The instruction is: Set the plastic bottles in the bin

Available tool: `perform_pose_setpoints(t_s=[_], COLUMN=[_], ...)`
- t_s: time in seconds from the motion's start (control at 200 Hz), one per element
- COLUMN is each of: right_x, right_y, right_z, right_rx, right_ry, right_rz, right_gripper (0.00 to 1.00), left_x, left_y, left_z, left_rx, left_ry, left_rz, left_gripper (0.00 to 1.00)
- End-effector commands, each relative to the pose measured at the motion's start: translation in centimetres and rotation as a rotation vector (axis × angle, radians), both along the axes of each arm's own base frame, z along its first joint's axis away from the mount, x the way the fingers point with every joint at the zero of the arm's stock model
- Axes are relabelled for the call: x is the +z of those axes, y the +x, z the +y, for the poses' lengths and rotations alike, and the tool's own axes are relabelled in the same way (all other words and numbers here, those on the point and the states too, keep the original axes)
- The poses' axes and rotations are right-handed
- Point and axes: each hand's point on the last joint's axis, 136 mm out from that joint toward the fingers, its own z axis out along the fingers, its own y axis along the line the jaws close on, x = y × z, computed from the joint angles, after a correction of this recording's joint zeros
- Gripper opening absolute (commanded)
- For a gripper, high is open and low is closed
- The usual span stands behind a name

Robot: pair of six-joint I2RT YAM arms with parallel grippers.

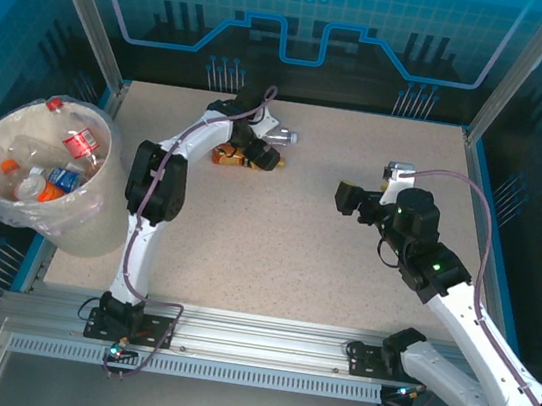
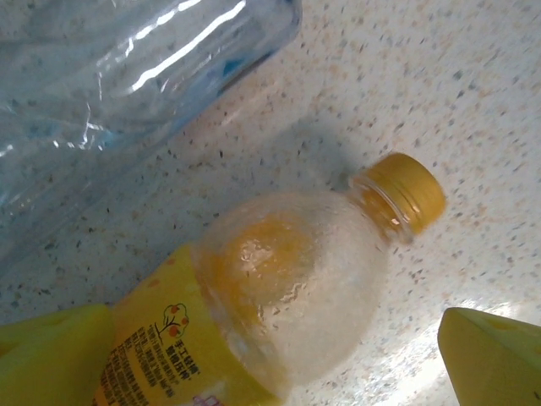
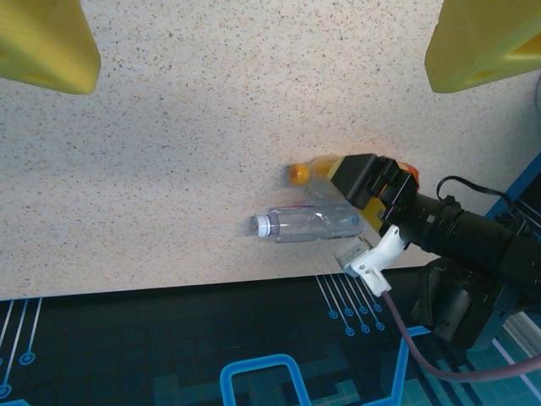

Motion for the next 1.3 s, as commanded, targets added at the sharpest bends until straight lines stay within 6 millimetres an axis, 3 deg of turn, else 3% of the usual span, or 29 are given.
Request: perform_pose_setpoints(t_s=[0.0, 0.285, 0.49, 0.63, 0.715, 0.875, 1.07, 1.296], right_x=[0.0, 0.1, -0.2, -0.1, -0.2, -0.3, -0.2, 0.8], right_y=[0.0, 0.1, 0.2, 0.3, 0.3, 0.2, -0.1, -0.8], right_z=[-0.9, -1.3, -1.6, -1.9, -1.9, -1.9, -1.8, 1.9], right_rx=[-0.038, -0.056, -0.076, -0.088, -0.091, -0.089, -0.069, 0.148], right_ry=[-0.004, -0.006, -0.01, -0.008, -0.003, -0.001, -0.01, 0.015], right_rz=[-0.002, -0.005, 0.002, 0.002, 0.005, 0.013, 0.009, -0.038], right_gripper=[1.0, 1.0, 1.0, 1.0, 1.0, 1.0, 1.0, 1.0], left_x=[-1.7, -2.3, -4.0, -4.5, -4.6, -3.2, -0.2, 3.8], left_y=[-2.1, -3.7, -5.6, -6.1, -6.3, -6.1, -5.6, -5.9], left_z=[1.7, 3.0, 4.9, 5.6, 5.5, 3.8, 2.4, 2.3], left_rx=[-0.024, -0.054, -0.1, -0.123, -0.119, -0.088, -0.007, 0.133], left_ry=[0.164, 0.267, 0.389, 0.437, 0.428, 0.315, 0.148, -0.073], left_rz=[0.054, 0.119, 0.162, 0.16, 0.166, 0.132, 0.044, -0.03], left_gripper=[0.99, 0.99, 0.99, 0.95, 0.86, 0.64, 0.55, 0.52])
